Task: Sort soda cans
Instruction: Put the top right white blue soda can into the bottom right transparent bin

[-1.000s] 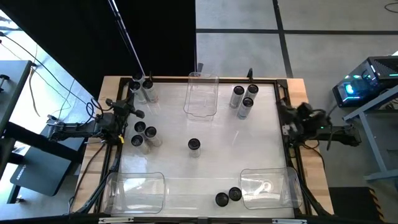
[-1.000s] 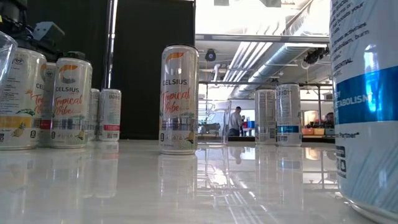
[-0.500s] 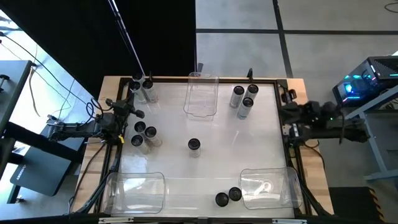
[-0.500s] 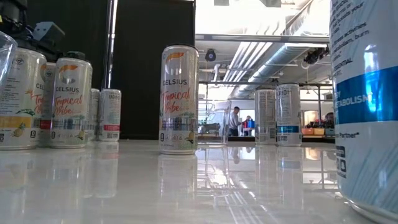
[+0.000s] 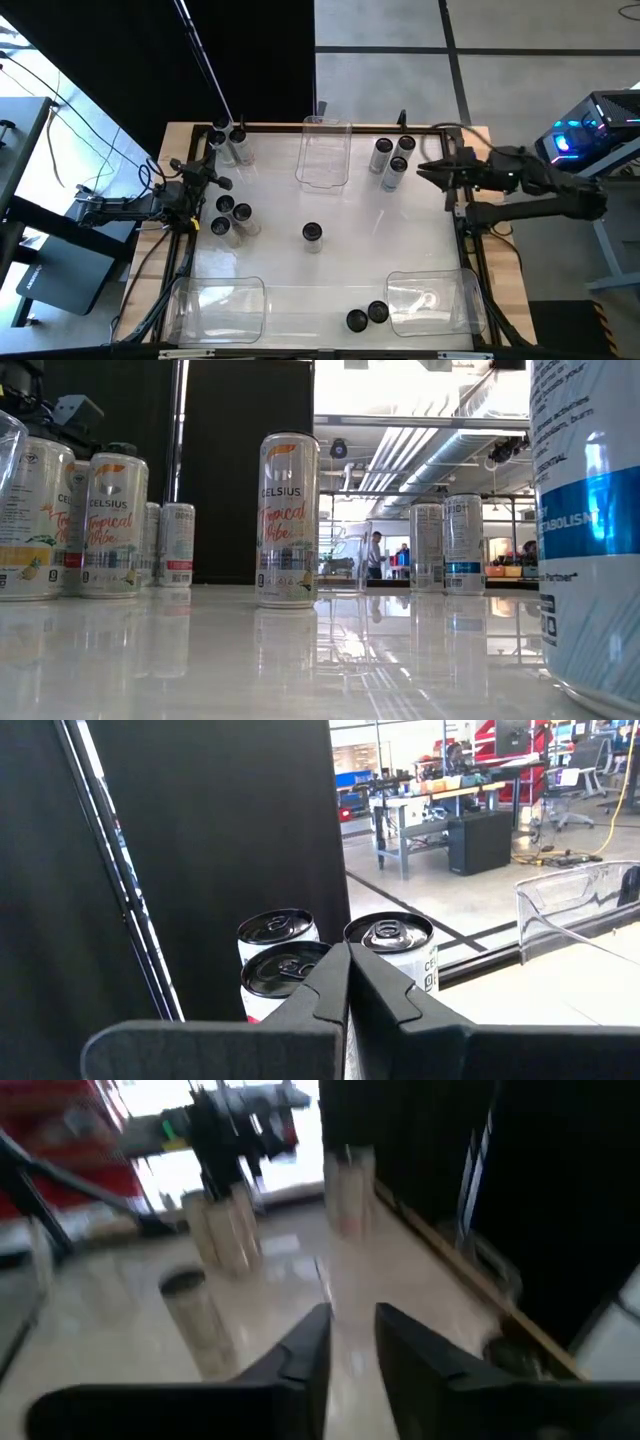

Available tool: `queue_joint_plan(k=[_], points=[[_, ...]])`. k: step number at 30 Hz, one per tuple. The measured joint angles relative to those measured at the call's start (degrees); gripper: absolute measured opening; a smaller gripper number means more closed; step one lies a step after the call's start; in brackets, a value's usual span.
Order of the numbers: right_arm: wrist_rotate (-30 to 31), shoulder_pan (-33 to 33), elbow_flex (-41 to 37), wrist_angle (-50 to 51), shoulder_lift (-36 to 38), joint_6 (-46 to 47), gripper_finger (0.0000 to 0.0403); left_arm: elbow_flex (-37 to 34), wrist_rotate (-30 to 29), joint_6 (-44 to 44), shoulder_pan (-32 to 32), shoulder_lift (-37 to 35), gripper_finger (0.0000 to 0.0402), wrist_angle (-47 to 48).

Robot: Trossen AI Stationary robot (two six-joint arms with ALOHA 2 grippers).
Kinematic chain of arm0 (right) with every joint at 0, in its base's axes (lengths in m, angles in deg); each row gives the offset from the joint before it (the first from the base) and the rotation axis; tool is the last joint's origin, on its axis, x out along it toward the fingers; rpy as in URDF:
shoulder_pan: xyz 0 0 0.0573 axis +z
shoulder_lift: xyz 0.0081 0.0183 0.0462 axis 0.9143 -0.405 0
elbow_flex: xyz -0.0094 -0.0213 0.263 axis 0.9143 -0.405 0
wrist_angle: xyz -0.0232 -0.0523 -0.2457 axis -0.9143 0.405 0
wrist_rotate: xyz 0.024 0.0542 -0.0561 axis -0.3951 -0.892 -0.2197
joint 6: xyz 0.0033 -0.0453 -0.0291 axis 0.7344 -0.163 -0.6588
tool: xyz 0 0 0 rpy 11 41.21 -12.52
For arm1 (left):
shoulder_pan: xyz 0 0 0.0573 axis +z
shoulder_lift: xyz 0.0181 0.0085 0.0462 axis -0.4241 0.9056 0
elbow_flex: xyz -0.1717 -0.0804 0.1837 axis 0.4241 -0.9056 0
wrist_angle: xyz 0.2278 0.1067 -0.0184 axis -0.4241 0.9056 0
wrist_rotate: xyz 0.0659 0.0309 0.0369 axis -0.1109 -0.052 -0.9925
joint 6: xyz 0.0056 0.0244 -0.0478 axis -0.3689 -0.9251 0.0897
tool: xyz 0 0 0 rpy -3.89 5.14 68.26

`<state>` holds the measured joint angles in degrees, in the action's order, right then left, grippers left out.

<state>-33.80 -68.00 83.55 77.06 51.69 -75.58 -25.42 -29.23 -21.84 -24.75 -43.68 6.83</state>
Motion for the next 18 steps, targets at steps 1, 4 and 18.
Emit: queue_joint_plan(k=[1, 4, 18], points=[[0.74, 0.00, 1.10, 2.64, -1.15, 0.95, 0.0097, 0.00, 0.00, -0.01, 0.00, 0.01, 0.0000, 0.00], [2.84, 0.00, 3.73, 9.51, -4.73, 4.36, 0.0143, 0.00, 0.00, 0.00, 0.00, -0.01, 0.0000, 0.01], [3.21, -5.95, 12.88, 22.82, -19.69, 15.14, 0.0282, 0.00, 0.00, 0.00, 0.00, -0.01, 0.0000, -0.02]])
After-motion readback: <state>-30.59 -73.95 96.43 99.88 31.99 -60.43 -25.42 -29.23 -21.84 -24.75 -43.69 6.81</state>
